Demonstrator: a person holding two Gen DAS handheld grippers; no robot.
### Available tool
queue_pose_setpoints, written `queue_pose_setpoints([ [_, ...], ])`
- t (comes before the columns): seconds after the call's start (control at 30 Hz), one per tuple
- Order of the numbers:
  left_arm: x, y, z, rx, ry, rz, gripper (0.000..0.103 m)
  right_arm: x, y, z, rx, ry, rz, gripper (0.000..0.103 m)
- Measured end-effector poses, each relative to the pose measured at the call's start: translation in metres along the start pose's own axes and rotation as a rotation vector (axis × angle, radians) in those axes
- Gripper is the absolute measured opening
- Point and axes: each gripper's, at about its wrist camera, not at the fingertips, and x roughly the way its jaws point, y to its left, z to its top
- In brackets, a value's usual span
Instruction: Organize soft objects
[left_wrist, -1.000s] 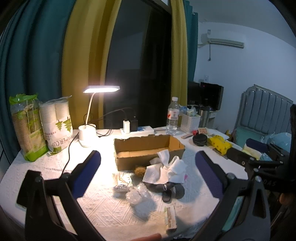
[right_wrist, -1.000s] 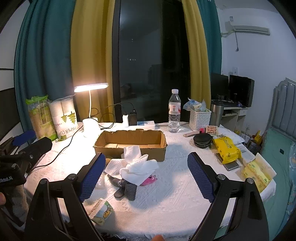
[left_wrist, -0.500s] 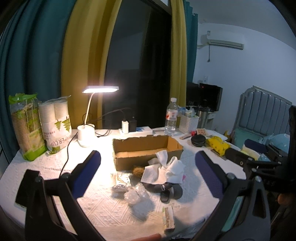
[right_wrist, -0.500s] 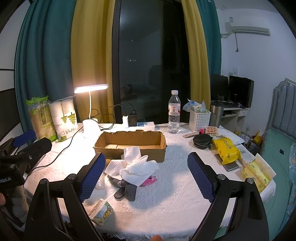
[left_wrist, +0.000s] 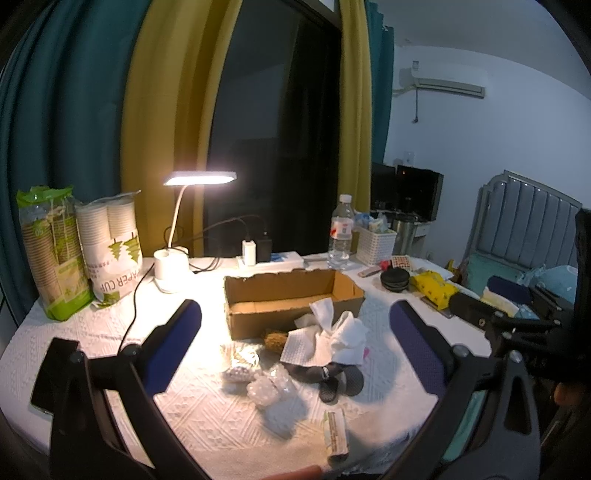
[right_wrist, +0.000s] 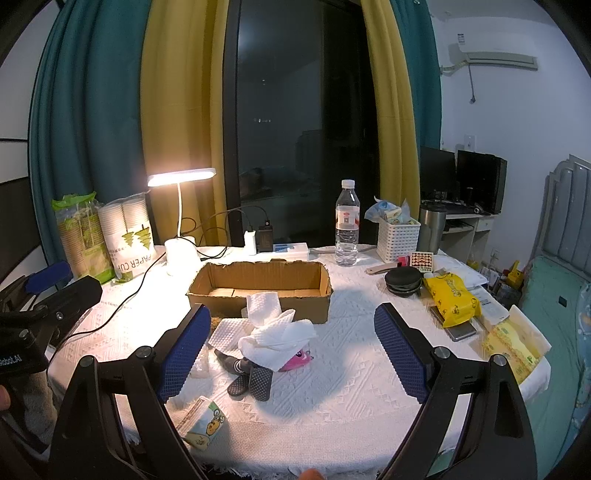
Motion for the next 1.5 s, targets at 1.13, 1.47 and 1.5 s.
queue_pose_setpoints([
  [1.13,0.022,-0.002,-0.013,0.007,0.081,-0.004,0.103,0.014,-0.009,-0.01,0.022,0.045,0.003,0.092],
  [1.47,0.074,-0.007,-0.055,-0.006,0.289,-0.043,0.102,0.058,-0.023,-0.045,0.053,0.168,-0.014,0.092],
  [1.5,0.08,-0.008,-0.061,-0.004,0.31,-0.05,0.102,0.062,-0.025,-0.049,0.057,0.18,-0.014,0.092],
])
